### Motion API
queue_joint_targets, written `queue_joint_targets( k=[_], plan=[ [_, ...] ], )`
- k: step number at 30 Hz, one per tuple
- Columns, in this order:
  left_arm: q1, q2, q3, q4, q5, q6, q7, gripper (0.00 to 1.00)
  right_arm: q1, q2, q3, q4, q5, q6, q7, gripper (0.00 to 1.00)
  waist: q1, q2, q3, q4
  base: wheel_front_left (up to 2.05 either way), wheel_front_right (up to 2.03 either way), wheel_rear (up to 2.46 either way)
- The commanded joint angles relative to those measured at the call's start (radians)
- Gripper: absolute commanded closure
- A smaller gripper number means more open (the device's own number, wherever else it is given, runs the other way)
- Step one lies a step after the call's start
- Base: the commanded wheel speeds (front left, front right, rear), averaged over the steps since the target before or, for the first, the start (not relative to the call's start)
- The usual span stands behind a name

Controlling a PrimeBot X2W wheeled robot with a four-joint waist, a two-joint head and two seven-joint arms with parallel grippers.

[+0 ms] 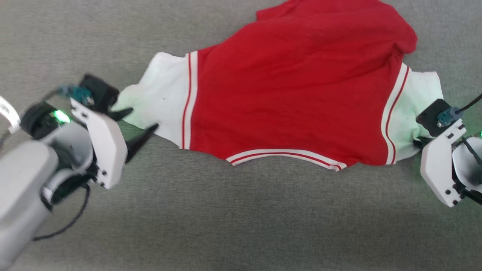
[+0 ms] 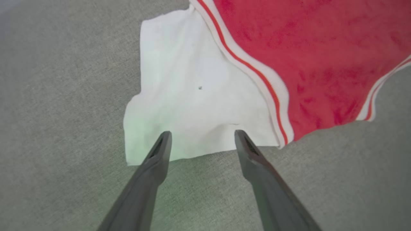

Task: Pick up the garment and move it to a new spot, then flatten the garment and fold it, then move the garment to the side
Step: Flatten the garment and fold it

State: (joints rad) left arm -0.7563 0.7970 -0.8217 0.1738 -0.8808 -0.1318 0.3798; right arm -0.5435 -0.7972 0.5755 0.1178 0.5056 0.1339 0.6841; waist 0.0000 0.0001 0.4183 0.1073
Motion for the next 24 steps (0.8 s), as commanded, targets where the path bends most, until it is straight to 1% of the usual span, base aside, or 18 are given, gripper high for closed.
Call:
queue_joint_targets(
  k=[1,4,6,12,13,14,15,16,19,24],
  plan=[
    [-0.022,0.008,-0.019,0.006,-0.022,0.003,0.015,0.0,0.01,0.019,0.018,0.028,-0.013,-0.006,0.009,1.0,0.0,-0.0001,0.017,-0.014,0.0,0.0,0.0],
    [-0.097,0.023,-0.096,0.026,-0.101,0.003,0.063,0.0,-0.001,0.03,0.02,0.028,-0.019,-0.006,0.015,1.0,0.0,-0.0001,0.037,-0.028,0.0,0.0,0.0],
    [-0.135,0.031,-0.146,0.055,-0.133,0.003,0.09,0.0,-0.008,0.037,0.025,0.029,-0.023,-0.007,0.021,1.0,0.0,-0.0001,0.049,-0.036,0.0,0.0,0.0],
    [-0.195,0.01,-0.28,0.13,-0.2,0.003,0.083,0.0,-0.025,0.055,0.027,0.03,-0.034,-0.007,0.018,1.0,0.0,-0.0001,0.072,-0.051,0.0,0.0,0.0],
    [-0.199,0.007,-0.304,0.137,-0.215,0.003,0.082,0.09,-0.027,0.057,0.027,0.03,-0.034,-0.007,0.018,1.0,0.0,-0.0001,0.074,-0.052,0.0,0.0,0.0],
    [-0.205,0.006,-0.328,0.142,-0.227,0.003,0.082,0.46,-0.027,0.059,0.027,0.03,-0.036,-0.007,0.016,1.0,0.0,-0.0001,0.075,-0.053,0.0,0.0,0.0],
    [-0.21,0.005,-0.347,0.145,-0.235,0.003,0.081,0.68,-0.029,0.062,0.026,0.03,-0.038,-0.007,0.012,1.0,0.0,-0.0001,0.075,-0.054,0.0,0.0,0.0],
    [-0.22,0.006,-0.367,0.148,-0.245,0.003,0.075,1.0,-0.031,0.064,0.025,0.032,-0.037,-0.007,0.011,1.0,0.0,-0.0001,0.075,-0.055,0.0,0.0,0.0],
    [-0.238,0.011,-0.412,0.15,-0.274,0.002,0.053,1.0,-0.035,0.069,0.02,0.035,-0.035,-0.007,0.001,1.0,0.0,-0.0001,0.069,-0.058,0.0,0.0,0.0],
    [-0.278,0.018,-0.439,0.169,-0.309,0.002,-0.029,1.0,-0.036,0.08,-0.005,0.04,-0.024,-0.007,-0.047,1.0,0.0,-0.0001,0.043,-0.061,0.0,0.0,0.0]
  ],
)
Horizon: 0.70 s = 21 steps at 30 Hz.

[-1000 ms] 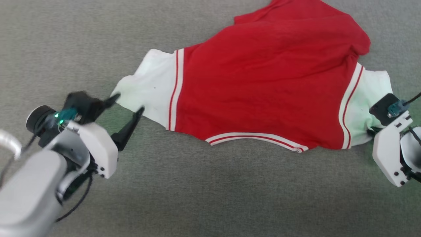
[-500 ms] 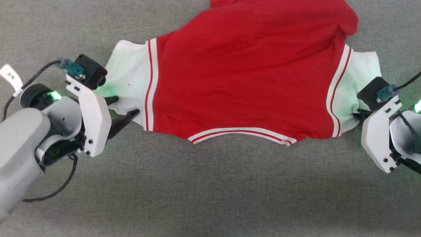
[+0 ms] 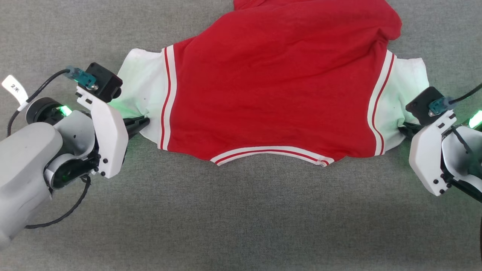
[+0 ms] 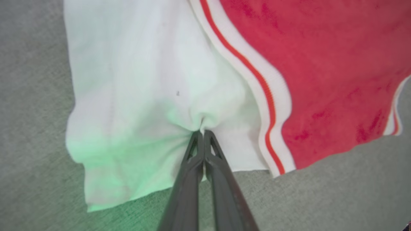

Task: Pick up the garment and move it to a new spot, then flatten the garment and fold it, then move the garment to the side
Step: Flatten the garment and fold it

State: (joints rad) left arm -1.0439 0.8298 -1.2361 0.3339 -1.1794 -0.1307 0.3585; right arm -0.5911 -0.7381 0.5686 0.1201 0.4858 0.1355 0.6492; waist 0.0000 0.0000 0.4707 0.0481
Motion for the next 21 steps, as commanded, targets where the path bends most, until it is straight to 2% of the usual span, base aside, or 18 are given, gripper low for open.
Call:
queue_joint_targets(
  k=[1,8,9,11,13,17,21],
  plan=[
    [0.005,-0.014,-0.025,0.013,-0.02,0.001,-0.027,1.0,0.009,0.022,-0.004,0.036,-0.006,-0.009,-0.025,1.0,0.0,0.0,-0.015,-0.002,0.0,0.0,0.0],
    [0.001,-0.005,0.012,0.016,-0.114,0.001,-0.217,1.0,0.023,0.054,-0.132,-0.002,-0.012,-0.007,-0.145,1.0,0.0,0.0,-0.051,-0.009,0.0,0.0,0.0],
    [0.001,-0.005,0.012,0.016,-0.114,0.001,-0.217,1.0,0.023,0.054,-0.132,-0.002,-0.012,-0.007,-0.145,1.0,0.0,0.0,-0.051,-0.009,0.0,0.0,0.0],
    [0.016,-0.015,0.045,-0.007,-0.177,0.001,-0.305,1.0,0.032,0.075,-0.206,-0.022,-0.02,-0.007,-0.171,1.0,0.0,0.0,-0.06,-0.01,0.0,0.0,0.0],
    [0.018,-0.017,0.058,-0.012,-0.196,0.001,-0.334,1.0,0.035,0.084,-0.229,-0.032,-0.021,-0.007,-0.178,1.0,0.0,0.0,-0.061,-0.009,0.0,0.0,0.0],
    [-0.011,-0.032,0.092,-0.005,-0.229,0.001,-0.431,1.0,0.0,0.134,-0.323,-0.061,-0.035,-0.007,-0.213,1.0,0.0,0.0,-0.06,-0.01,0.0,0.0,0.0],
    [-0.071,-0.07,0.145,0.05,-0.259,0.001,-0.515,1.0,-0.111,0.212,-0.398,-0.031,-0.079,-0.006,-0.265,1.0,0.0,0.0,-0.042,-0.02,0.0,0.0,0.0]
  ],
)
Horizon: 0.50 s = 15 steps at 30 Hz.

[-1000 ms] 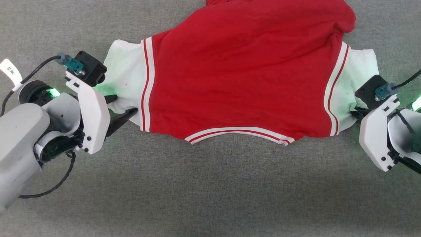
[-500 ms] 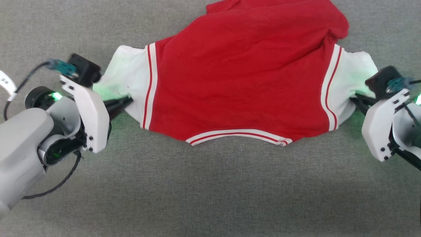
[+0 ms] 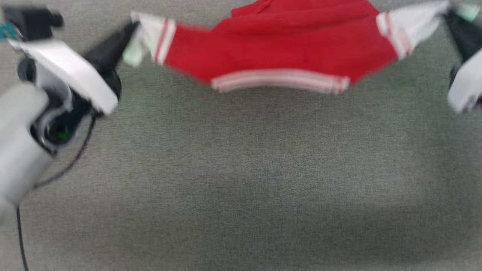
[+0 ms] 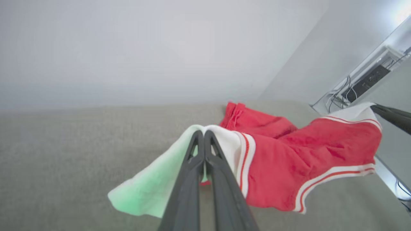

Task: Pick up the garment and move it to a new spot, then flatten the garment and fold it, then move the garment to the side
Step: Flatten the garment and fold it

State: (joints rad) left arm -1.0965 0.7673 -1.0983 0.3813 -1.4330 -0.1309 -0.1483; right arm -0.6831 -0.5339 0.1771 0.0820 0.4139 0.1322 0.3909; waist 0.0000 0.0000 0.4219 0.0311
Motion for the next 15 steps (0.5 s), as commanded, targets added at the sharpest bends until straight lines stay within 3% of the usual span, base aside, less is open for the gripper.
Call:
queue_joint_targets(
  k=[1,8,15],
  plan=[
    [-0.045,-0.016,0.024,0.027,-0.009,0.001,-0.024,1.0,-0.057,0.034,-0.017,0.024,-0.014,-0.003,-0.017,1.0,0.0,0.0,0.016,-0.005,0.0,0.0,0.0],
    [-0.318,-0.125,0.156,0.266,-0.025,0.001,-0.088,1.0,-0.443,0.192,-0.076,0.248,-0.086,-0.003,-0.11,1.0,0.0,0.0,0.099,-0.027,0.0,0.0,0.0],
    [-0.606,-0.229,0.294,0.455,0.017,0.001,-0.117,1.0,-0.819,0.283,-0.183,0.515,-0.243,-0.003,-0.3,1.0,0.0,0.0,0.156,-0.039,0.0,0.0,0.0]
  ],
)
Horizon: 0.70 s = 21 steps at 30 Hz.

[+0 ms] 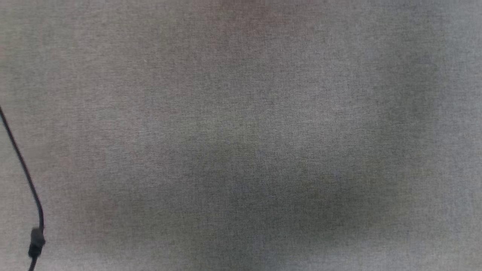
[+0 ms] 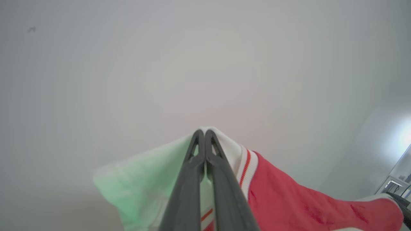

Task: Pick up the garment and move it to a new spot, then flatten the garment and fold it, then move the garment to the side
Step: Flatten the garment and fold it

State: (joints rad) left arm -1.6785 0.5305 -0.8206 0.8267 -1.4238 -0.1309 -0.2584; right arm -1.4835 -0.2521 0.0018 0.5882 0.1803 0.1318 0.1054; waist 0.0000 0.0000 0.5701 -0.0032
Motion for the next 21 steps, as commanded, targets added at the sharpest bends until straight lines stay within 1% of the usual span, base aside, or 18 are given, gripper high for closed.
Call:
queue_joint_targets(
  k=[1,3,5,7,10,13,16,17,21],
  plan=[
    [-0.058,0.003,0.053,0.026,0.02,0.001,-0.008,1.0,-0.058,0.011,-0.027,0.041,-0.029,-0.002,-0.04,1.0,0.0,0.0,0.011,-0.005,0.0,0.0,0.0],
    [-0.098,-0.009,0.114,0.039,0.058,0.001,-0.008,1.0,-0.114,0.027,-0.051,0.098,-0.064,-0.002,-0.084,1.0,0.0,0.0,0.014,-0.009,0.0,0.0,0.0],
    [-0.102,-0.025,0.169,0.05,0.081,0.001,-0.008,1.0,-0.151,0.035,-0.066,0.152,-0.087,-0.002,-0.116,1.0,0.0,0.0,0.011,-0.012,0.0,0.0,0.0],
    [-0.076,-0.041,0.19,0.034,0.083,0.001,-0.008,1.0,-0.164,0.036,-0.067,0.197,-0.098,-0.002,-0.142,1.0,0.0,0.0,0.004,-0.011,0.0,0.0,0.0],
    [0.002,-0.034,0.142,-0.003,0.092,0.001,-0.002,1.0,-0.131,0.033,-0.03,0.249,-0.102,-0.002,-0.171,1.0,0.0,0.0,-0.008,-0.004,0.0,0.0,0.0],
    [0.103,-0.009,0.113,-0.065,0.049,0.001,0.009,1.0,-0.072,0.019,0.033,0.276,-0.078,-0.002,-0.188,1.0,0.0,0.0,-0.02,0.001,0.0,0.0,0.0],
    [0.242,0.023,0.093,-0.134,-0.003,0.001,0.01,1.0,0.011,0.002,0.104,0.273,-0.037,-0.002,-0.195,1.0,0.0,0.0,-0.037,0.001,0.0,0.0,0.0],
    [0.242,0.023,0.093,-0.134,-0.003,0.001,0.01,1.0,0.011,0.002,0.104,0.273,-0.037,-0.002,-0.195,1.0,0.0,0.0,-0.037,0.001,0.0,0.0,0.0],
    [0.444,0.085,0.055,-0.245,-0.059,0.001,0.021,1.0,0.159,-0.03,0.191,0.225,0.051,-0.002,-0.172,1.0,0.0,0.0,-0.071,0.003,0.0,0.0,0.0]
  ],
)
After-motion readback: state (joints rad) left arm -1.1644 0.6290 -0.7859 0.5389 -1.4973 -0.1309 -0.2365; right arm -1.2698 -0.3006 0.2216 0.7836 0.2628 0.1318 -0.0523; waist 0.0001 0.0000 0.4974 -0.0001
